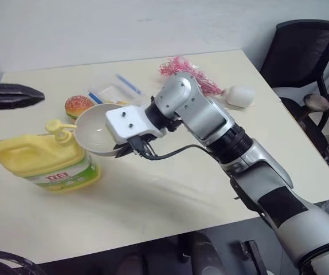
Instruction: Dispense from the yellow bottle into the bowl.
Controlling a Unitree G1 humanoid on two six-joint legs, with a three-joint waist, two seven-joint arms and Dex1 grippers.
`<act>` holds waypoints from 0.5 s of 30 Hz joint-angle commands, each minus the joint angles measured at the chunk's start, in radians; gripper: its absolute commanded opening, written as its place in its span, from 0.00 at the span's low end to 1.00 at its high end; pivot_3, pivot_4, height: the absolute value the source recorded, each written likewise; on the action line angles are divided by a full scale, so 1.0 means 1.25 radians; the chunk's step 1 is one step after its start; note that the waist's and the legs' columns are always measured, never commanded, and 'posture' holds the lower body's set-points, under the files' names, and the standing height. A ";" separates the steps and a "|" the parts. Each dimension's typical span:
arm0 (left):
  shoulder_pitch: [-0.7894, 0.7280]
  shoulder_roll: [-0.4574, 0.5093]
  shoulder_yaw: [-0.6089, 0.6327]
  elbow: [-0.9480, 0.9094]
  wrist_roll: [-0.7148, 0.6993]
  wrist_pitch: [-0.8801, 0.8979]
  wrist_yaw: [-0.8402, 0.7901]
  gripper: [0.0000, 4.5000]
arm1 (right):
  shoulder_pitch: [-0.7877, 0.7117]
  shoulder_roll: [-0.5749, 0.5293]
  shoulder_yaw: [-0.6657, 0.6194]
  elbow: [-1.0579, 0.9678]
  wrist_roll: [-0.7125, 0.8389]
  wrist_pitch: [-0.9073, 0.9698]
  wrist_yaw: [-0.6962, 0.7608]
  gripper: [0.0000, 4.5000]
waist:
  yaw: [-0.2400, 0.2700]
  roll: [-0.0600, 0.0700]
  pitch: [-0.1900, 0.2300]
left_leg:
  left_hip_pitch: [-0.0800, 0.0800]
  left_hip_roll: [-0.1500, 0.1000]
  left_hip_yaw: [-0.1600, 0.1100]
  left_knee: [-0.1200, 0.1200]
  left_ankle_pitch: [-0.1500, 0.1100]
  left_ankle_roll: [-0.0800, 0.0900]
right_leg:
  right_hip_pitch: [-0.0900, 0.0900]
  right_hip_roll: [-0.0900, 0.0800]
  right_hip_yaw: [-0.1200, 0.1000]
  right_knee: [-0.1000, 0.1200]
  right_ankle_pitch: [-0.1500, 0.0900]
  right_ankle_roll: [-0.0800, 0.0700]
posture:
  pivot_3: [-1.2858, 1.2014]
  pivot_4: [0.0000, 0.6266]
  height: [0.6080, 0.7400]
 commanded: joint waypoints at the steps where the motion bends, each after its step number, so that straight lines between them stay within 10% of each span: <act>1: 0.016 0.013 0.056 -0.002 0.019 0.022 -0.019 0.01 | 0.031 -0.047 -0.039 -0.060 0.013 0.007 -0.006 0.00 | 0.002 0.000 0.001 | -0.001 0.000 0.000 0.001 0.000 0.000 | 0.000 0.000 0.000 0.000 0.000 0.000 | 0.52 0.24 1.00; 15: 0.168 -0.104 0.245 -0.239 -0.057 0.238 -0.007 0.10 | 0.429 -0.338 -0.182 -0.055 -0.051 -0.049 -0.245 0.07 | 0.024 0.000 0.004 | -0.004 0.000 -0.001 0.007 0.000 0.000 | 0.000 -0.001 0.002 0.001 0.001 0.002 | 0.52 0.24 1.00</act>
